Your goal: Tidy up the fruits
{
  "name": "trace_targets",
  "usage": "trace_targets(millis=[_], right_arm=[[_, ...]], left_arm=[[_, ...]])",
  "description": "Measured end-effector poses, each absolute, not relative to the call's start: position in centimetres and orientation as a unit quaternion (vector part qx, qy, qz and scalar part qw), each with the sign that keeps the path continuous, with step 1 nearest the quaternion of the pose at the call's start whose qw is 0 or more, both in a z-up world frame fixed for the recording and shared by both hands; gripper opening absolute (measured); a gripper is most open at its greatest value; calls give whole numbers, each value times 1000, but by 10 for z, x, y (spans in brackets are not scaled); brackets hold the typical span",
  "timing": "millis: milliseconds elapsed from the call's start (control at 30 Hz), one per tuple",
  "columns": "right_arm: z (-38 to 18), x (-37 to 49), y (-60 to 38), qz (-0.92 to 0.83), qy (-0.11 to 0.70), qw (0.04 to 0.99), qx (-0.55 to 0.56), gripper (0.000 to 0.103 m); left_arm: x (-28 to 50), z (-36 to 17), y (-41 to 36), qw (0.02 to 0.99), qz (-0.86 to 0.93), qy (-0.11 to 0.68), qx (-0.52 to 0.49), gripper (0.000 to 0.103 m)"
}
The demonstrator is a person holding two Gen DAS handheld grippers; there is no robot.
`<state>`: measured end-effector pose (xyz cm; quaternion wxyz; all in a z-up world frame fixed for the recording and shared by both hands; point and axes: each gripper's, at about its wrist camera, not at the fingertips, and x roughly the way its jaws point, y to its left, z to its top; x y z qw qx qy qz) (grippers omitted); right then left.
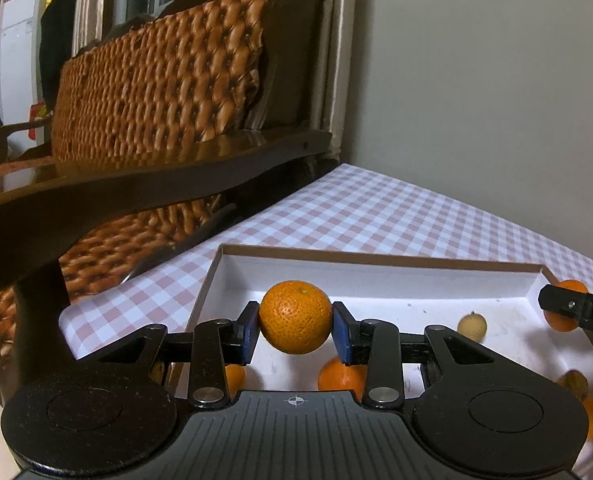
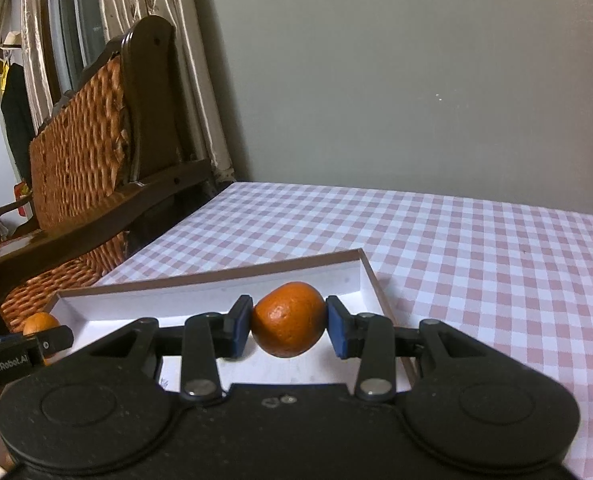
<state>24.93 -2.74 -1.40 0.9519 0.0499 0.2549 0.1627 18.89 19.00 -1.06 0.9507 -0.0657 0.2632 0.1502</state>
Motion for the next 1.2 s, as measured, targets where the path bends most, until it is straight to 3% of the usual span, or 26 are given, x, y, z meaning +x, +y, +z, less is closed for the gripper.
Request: trace_targets(millis=[33,67,100,133,167,300,833,1200], right_arm=[[-13,253,-26,163,258,951,48,35],[-12,254,-26,160,258,951,49,43],[-10,254,-26,156,254,953,52,73],[-6,251,-28,155,239,957,57,94],[-2,246,-30,151,219,962,62,95],[7,233,-31,154,189,968,56,96],[13,203,-40,138,208,967,45,97],[46,96,-89,117,203,971,56,97]], left_arm=[[192,-10,190,949,150,269,-65,40],[195,-10,189,948,149,274,-64,63],[196,-8,188,946,154,278,-60,103],[193,-5,185,948,165,266,-52,102],[190,-2,182,951,173,251,-45,103],[187,7,179,956,169,235,-39,103],[150,21,167,958,175,227,-26,103],[42,72,120,967,128,217,-17,103]])
